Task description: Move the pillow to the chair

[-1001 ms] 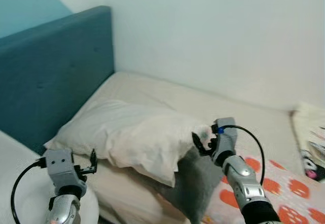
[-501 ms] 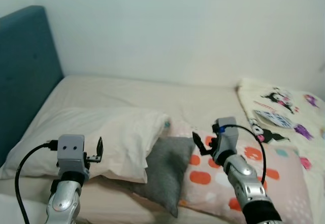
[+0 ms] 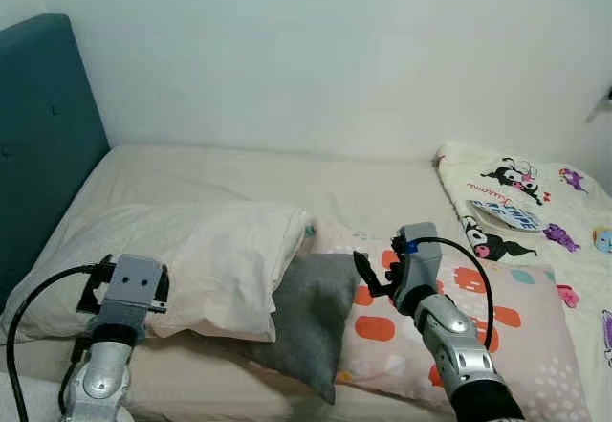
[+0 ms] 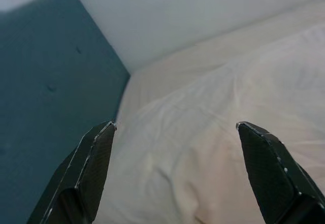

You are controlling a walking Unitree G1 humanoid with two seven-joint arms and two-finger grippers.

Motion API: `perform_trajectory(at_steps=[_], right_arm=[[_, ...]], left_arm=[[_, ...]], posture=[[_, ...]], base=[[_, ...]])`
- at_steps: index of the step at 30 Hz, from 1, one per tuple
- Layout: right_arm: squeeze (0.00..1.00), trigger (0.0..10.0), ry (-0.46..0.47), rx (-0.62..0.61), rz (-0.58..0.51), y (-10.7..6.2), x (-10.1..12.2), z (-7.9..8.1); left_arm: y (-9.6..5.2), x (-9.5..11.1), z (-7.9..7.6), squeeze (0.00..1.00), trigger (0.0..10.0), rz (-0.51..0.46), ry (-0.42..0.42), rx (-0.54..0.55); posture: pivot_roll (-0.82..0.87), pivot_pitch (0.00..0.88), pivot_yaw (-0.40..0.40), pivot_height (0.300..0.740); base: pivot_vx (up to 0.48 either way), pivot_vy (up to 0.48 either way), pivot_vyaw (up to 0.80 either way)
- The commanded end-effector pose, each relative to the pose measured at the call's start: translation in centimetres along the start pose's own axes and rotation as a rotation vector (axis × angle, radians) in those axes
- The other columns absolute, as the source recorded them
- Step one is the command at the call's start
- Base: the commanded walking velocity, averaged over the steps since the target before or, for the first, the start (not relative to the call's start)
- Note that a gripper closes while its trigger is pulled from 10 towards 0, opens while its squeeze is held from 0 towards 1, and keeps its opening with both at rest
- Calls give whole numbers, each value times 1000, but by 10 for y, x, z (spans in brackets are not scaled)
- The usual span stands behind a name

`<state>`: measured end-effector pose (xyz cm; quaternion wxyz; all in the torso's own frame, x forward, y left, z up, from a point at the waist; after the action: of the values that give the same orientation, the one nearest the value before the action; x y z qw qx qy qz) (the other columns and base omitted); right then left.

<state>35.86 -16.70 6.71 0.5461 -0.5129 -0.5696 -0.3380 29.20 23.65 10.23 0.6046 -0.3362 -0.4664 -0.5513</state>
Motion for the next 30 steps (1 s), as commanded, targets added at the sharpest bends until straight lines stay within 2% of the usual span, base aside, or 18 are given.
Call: perform_trajectory(at_steps=[1,4,9,11,12,21,30], right_arm=[[0,10000,-13,6,0,0,1,0],[0,10000,-16,5,7,0,0,0],[0,10000,-25,9,-3,-2,0,-2],[0,10000,-24,13,-12,-3,1,-2],[0,10000,-31,20,-6,-3,-1,-1],[0,10000,-33,12,7,-4,-3,-2],[0,10000,-35,8,7,-5,-3,-5]], left_arm=[[4,10,-9,0,10000,-55,43,-46],[5,14,-12,0,10000,-76,58,-63],[6,31,-36,0,10000,-166,55,-199],[6,32,-37,0,10000,-172,59,-207],[7,34,-39,0,10000,-183,86,-217],[13,32,-38,0,10000,-174,146,-210],[19,17,-32,0,10000,-104,211,-151]], posture=[[118,0,-93,740],[116,0,-95,740],[104,0,-95,726],[104,0,-95,726],[102,0,-93,726],[98,0,-91,726],[90,0,-97,726]], base=[[0,0,0],[0,0,0],[0,0,0],[0,0,0],[0,0,-781],[0,0,-724],[0,0,0]])
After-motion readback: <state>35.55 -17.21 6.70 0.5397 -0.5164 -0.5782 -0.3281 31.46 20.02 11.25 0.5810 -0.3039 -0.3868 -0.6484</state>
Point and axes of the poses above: a point about 5 cm out from each wrist's last joint towards the gripper, its own y axis pointing out of the wrist towards the gripper, its own x axis along the axis of the wrist's last joint, z = x × y, the point moved 4 cm from there along y, pointing out of the wrist towards the gripper, and after that the axes turned 11 degrees about -y, right-handed, at the moved point
